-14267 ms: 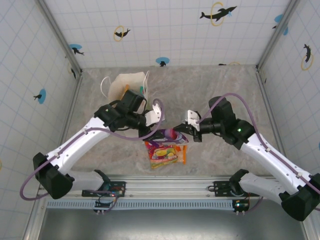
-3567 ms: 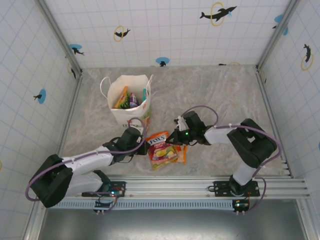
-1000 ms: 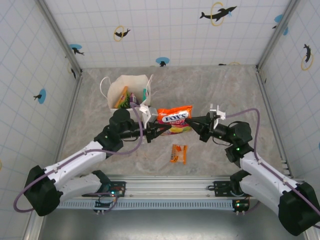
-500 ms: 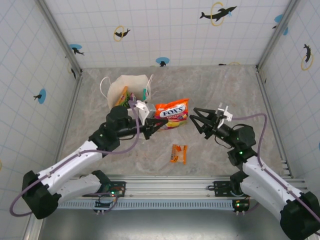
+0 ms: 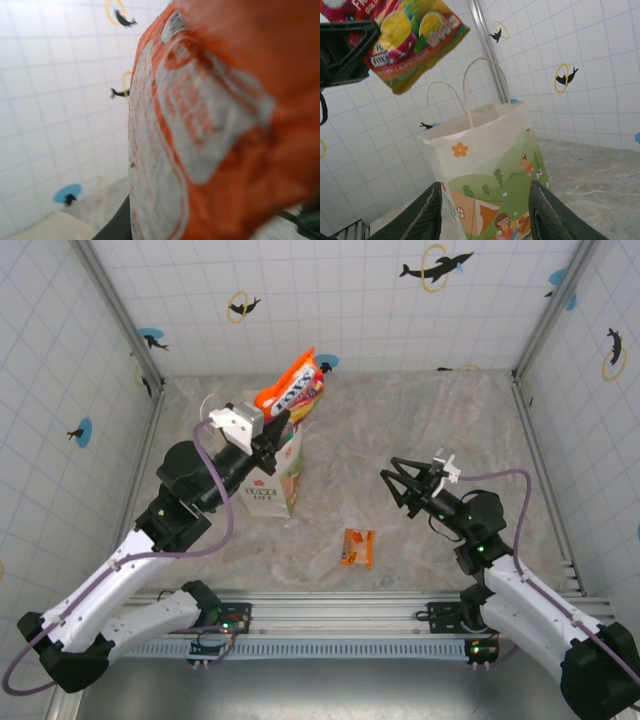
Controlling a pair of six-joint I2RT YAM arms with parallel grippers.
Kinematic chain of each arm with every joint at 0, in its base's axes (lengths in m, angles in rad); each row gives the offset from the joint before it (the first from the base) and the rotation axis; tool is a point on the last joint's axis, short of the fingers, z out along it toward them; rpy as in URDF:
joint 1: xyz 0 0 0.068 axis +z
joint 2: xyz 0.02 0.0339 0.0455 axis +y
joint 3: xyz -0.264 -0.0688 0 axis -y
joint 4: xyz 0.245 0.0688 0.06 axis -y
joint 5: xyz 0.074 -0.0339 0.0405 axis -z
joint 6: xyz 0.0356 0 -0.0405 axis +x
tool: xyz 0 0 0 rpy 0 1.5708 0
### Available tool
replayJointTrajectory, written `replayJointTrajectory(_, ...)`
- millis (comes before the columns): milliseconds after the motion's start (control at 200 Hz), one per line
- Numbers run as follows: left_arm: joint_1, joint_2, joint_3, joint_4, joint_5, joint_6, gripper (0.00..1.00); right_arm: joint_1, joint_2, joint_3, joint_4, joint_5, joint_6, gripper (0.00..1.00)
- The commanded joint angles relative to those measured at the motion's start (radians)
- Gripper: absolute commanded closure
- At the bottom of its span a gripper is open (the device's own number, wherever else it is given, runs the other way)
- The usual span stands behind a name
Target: Place the snacks into the paper bag
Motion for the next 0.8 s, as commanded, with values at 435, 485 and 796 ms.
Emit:
replayJointTrajectory(435,0.052,0.113,0.054,-0.015,-0.509,0.024,0.97,0.032,0.034,-0.012,0.002,0.015,-0.026,0.52)
replayJointTrajectory(485,0.105,0.122,0.056,-0.052,-0.457,-0.029,0.97,0.035,0.037,-0.010,0.001,0.015,-0.029,0.52)
replayJointTrajectory(796,0.238,0.162,0.045,-0.119,-0.246,-0.188,0.92,0.052,0.043,-0.010,-0.012,0.015,-0.040,0.52)
